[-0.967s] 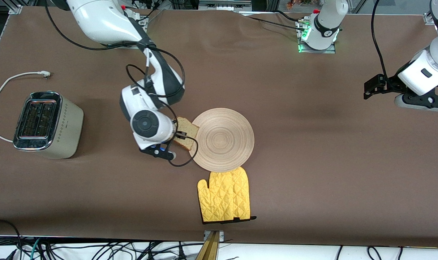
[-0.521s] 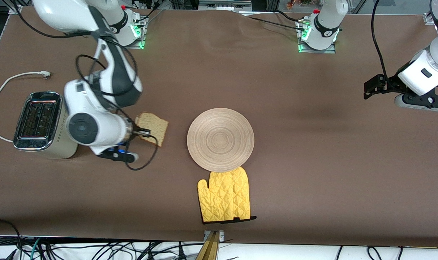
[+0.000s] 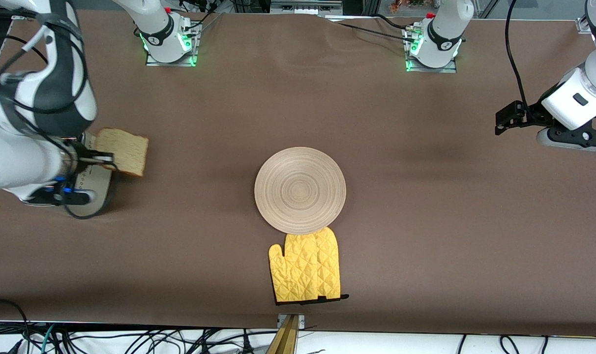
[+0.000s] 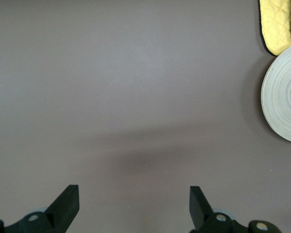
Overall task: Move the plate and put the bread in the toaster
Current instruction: 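Lift the bread off the plate and carry it to the toaster, then lower the bread into the toaster slot with the right gripper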
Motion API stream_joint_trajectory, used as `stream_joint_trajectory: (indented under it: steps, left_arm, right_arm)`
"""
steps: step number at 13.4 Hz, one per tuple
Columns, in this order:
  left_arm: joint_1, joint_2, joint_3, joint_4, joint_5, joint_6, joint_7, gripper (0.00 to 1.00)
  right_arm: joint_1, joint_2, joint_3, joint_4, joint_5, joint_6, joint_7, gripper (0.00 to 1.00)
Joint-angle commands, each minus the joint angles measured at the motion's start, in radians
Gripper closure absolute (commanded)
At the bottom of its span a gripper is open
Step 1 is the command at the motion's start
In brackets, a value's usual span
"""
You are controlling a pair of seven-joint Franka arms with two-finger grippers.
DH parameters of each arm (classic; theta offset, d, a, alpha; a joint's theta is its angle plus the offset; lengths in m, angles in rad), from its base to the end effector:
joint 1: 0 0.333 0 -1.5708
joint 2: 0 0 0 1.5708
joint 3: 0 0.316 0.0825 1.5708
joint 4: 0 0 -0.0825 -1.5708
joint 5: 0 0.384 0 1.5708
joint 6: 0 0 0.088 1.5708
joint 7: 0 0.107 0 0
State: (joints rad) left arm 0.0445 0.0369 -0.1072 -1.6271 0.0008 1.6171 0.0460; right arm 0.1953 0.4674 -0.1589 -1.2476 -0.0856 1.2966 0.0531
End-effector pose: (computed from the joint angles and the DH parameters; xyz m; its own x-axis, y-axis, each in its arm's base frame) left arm 0.5659 -0.0344 0.5813 0.9930 -0.1086 -0.0465 -0.1084 -0.9941 0.0053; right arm 0.6433 0.0335 0.4750 0.9195 -0.0552 -0.3892 0.0156 -0.9842 0.1764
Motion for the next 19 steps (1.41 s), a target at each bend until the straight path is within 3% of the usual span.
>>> stream_joint_trajectory:
  steps: [1,4,5,8,19]
  left_arm:
    - [0.008,-0.011,-0.009,0.001,0.015,-0.013,-0.011,0.00]
    - [0.008,-0.011,-0.009,0.001,0.013,-0.013,-0.009,0.00]
    - [0.008,-0.011,-0.009,0.001,0.015,-0.013,-0.009,0.00]
    - [0.008,-0.011,-0.009,0.001,0.015,-0.013,-0.009,0.00]
    - [0.008,-0.011,-0.009,0.003,0.015,-0.013,-0.009,0.00]
  right_arm:
    - [0.007,-0.029,-0.068,-0.010,-0.118,-0.045,-0.140,1.00]
    - [0.000,-0.016,-0.187,-0.015,-0.170,0.004,-0.278,1.00]
    - [-0.010,-0.015,-0.201,-0.021,-0.189,0.027,-0.303,1.00]
    - [-0.043,0.010,-0.202,-0.024,-0.249,0.079,-0.340,1.00]
    - [-0.102,0.097,-0.202,-0.024,-0.283,0.257,-0.338,1.00]
